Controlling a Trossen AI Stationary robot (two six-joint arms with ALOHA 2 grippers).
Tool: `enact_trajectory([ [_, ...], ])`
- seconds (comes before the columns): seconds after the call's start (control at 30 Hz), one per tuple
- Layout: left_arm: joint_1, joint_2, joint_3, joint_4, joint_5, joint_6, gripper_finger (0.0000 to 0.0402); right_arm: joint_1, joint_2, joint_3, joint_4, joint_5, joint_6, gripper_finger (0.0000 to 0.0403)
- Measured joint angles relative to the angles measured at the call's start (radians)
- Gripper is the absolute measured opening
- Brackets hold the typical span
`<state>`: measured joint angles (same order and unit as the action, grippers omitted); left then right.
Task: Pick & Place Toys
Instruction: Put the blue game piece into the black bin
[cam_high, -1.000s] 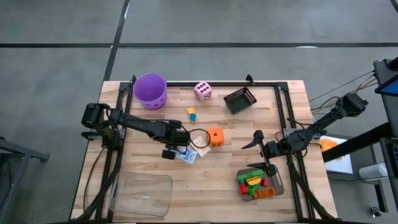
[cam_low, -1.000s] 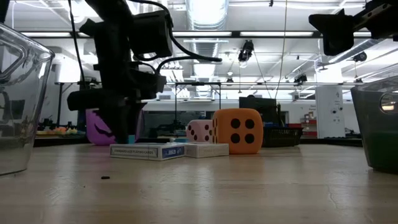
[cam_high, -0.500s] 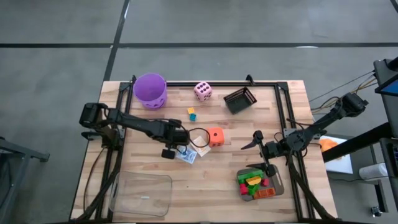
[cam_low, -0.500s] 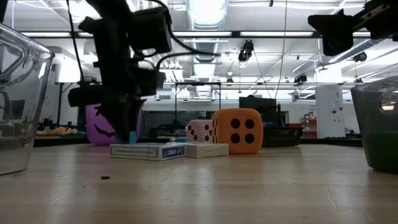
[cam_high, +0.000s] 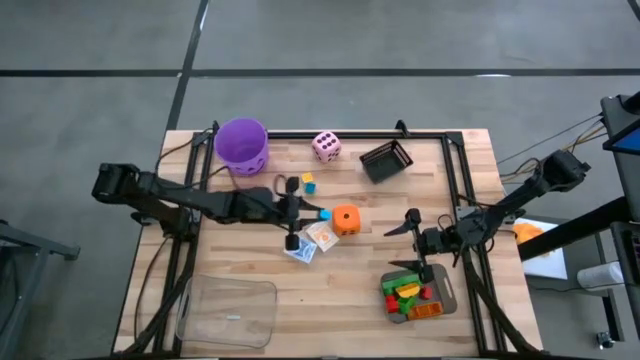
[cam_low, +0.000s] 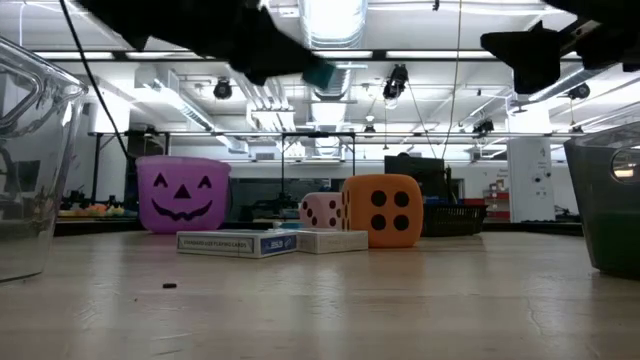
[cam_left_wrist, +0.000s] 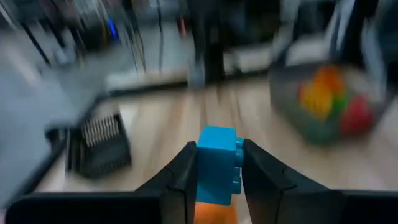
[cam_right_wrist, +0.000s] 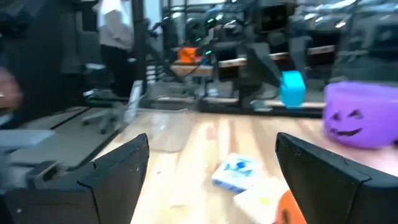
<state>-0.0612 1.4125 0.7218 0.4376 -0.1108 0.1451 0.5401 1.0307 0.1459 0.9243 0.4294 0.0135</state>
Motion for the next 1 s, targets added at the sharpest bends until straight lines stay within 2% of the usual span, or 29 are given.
enact_trajectory([
  [0.13, 0.0, 0.034, -0.092, 0.313, 0.002, -0.04, 0.0092, -0.024, 0.099, 0.01, 0.166, 0.033, -0.054, 0.0347],
  [0.27, -0.002, 0.098, -0.121, 0.442, 0.012, -0.067, 0.0092, -0.088, 0.207, 0.046, 0.293, 0.034, -0.08, 0.0347],
  [0.37, -0.003, 0.147, -0.121, 0.526, 0.019, -0.068, 0.0092, -0.156, 0.286, 0.094, 0.306, 0.032, -0.08, 0.0347],
  [0.5, -0.003, 0.211, -0.117, 0.645, 0.042, -0.069, 0.0092, -0.235, 0.396, 0.172, 0.326, -0.035, -0.073, 0.0347],
  [0.63, -0.008, 0.248, -0.107, 0.67, 0.063, -0.071, 0.0092, -0.293, 0.476, 0.247, 0.337, -0.116, -0.063, 0.0347],
  [1.0, -0.034, 0.257, -0.097, 0.7, 0.063, -0.068, 0.0092, -0.35, 0.553, 0.281, 0.337, -0.14, -0.001, 0.0347],
])
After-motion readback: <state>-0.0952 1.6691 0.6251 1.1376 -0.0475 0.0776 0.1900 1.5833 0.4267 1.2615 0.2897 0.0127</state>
